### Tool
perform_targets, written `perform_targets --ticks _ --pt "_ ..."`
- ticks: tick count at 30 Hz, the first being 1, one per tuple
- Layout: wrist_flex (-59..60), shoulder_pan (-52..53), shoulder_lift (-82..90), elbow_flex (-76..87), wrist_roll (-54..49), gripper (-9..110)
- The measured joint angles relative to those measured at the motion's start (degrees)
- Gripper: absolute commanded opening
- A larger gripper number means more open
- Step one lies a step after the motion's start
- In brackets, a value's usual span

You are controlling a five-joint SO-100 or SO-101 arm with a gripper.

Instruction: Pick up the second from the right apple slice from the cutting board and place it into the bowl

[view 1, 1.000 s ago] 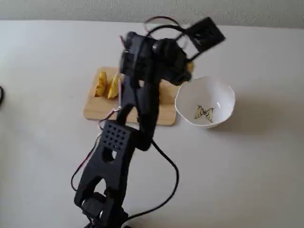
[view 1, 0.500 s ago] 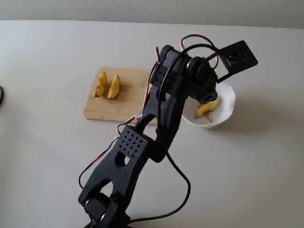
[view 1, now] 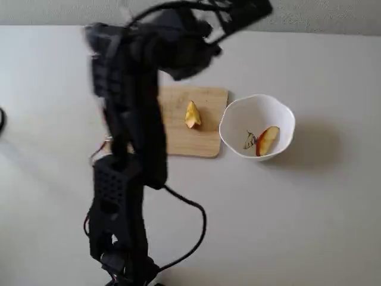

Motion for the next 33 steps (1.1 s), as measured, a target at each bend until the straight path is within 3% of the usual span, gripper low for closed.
perform_targets --ticks 6,13,18,23,25,33 --pt "0.0 -13.5 28.8 11.4 12.8 6" --pt "-0.1 -17.8 61.3 29.0 19.0 6" --pt "-5.2 -16.7 87.4 58.8 19.9 11" --pt "-12.1 -12.0 109.6 94.7 19.3 6" --pt "-14.4 -9.3 114.5 108.2 18.5 0" --pt "-20.2 -6.2 124.3 148.1 18.1 0"
